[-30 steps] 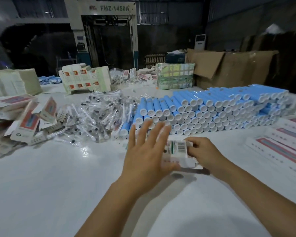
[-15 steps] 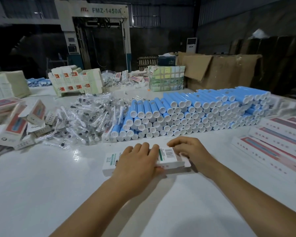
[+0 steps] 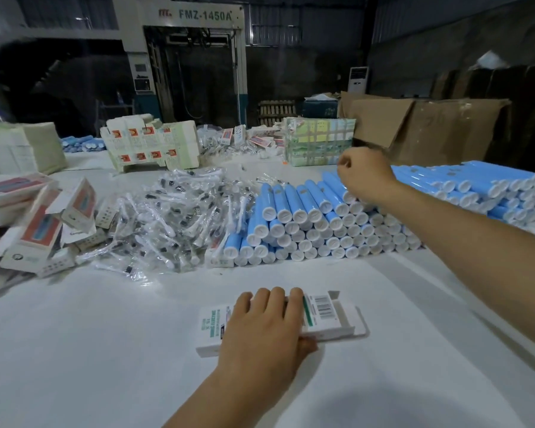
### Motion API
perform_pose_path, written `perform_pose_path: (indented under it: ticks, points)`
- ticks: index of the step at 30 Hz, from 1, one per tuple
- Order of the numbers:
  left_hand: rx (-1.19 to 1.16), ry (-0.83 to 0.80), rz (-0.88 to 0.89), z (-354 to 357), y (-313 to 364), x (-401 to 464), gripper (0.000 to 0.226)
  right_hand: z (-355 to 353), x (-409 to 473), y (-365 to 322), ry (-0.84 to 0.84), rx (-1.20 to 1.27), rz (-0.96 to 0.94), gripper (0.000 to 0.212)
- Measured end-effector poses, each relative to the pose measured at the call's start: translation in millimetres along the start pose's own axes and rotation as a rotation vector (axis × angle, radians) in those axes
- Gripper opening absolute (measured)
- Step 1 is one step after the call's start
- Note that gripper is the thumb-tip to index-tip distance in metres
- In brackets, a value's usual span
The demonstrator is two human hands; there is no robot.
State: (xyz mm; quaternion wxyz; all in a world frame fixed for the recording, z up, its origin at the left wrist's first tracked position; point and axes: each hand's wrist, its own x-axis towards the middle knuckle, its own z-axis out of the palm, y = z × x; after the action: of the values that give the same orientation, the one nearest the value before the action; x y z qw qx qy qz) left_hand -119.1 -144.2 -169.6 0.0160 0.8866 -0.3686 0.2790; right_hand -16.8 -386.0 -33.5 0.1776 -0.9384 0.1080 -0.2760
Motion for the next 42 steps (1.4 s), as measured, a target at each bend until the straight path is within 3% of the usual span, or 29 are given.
perform_pose_path:
  ticks: [6, 9, 15, 19, 23, 25, 28, 33, 36, 40, 42]
  points:
    - [0.016, -0.043, 0.007, 4, -1, 7, 0.063, 34, 54, -13, -0.251, -0.445, 0.071, 0.025]
    - [0.007, -0.091, 0.016, 3, -2, 8, 0.060, 46, 60, -17, -0.300, -0.572, 0.047, 0.009]
    - [0.024, -0.128, 0.012, 2, -3, 8, 0.063, 40, 69, -24, -0.398, -0.673, 0.028, 0.010]
    - [-0.026, -0.110, 0.013, 1, -5, 5, 0.063, 27, 56, -29, -0.293, -0.401, 0.053, 0.031]
    - [-0.097, -0.137, -0.091, -8, -4, 6, 0.064, -14, 15, -21, -0.133, 0.319, 0.150, 0.067]
    - [-0.129, -0.150, -0.158, -6, -5, 5, 0.068, -29, -22, -8, -0.058, 0.642, 0.210, 0.067]
    - [-0.076, -0.114, -0.208, -3, -7, 4, 0.070, -25, -90, 16, 0.151, 0.988, 0.312, 0.044]
    - [-0.021, -0.171, -0.244, -6, -1, 3, 0.069, 16, -167, 30, 0.251, 1.175, 0.526, 0.041]
    - [-0.053, -0.181, -0.254, -7, 3, 3, 0.068, 24, -178, 25, 0.243, 1.180, 0.527, 0.037]
    - [-0.080, -0.140, -0.259, -13, 7, 1, 0.067, 33, -194, 15, 0.071, 1.122, 0.470, 0.010]
    - [-0.076, -0.165, -0.251, -11, 5, 1, 0.068, 37, -199, 12, -0.010, 1.055, 0.454, 0.015]
